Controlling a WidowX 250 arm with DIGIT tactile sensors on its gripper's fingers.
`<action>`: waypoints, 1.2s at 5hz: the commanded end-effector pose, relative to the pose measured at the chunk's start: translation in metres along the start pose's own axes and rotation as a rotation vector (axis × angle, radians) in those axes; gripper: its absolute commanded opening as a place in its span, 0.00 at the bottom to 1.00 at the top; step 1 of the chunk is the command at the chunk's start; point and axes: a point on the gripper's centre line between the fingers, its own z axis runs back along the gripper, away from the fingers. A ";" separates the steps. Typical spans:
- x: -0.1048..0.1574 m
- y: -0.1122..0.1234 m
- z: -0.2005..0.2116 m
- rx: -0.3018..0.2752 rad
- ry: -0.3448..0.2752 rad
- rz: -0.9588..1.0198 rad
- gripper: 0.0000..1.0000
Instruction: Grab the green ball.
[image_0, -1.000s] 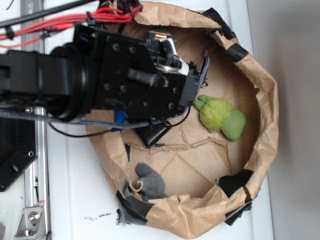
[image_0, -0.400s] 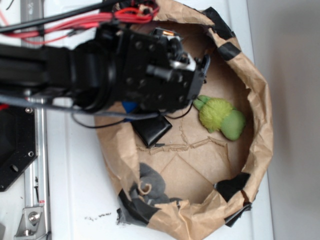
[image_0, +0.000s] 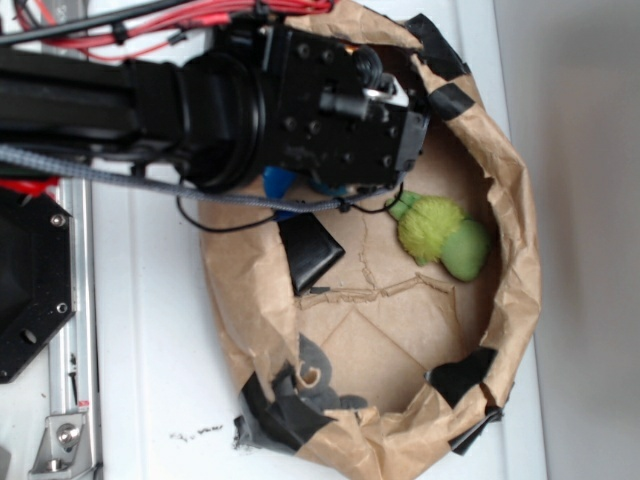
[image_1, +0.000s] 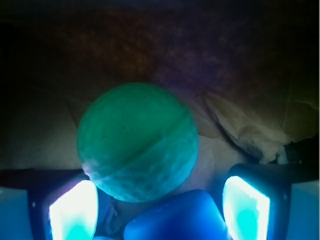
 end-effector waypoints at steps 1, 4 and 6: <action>0.006 0.021 -0.018 0.036 0.038 -0.039 0.74; 0.010 0.016 -0.026 0.037 0.057 -0.120 0.00; 0.007 0.013 -0.024 0.019 0.048 -0.168 0.00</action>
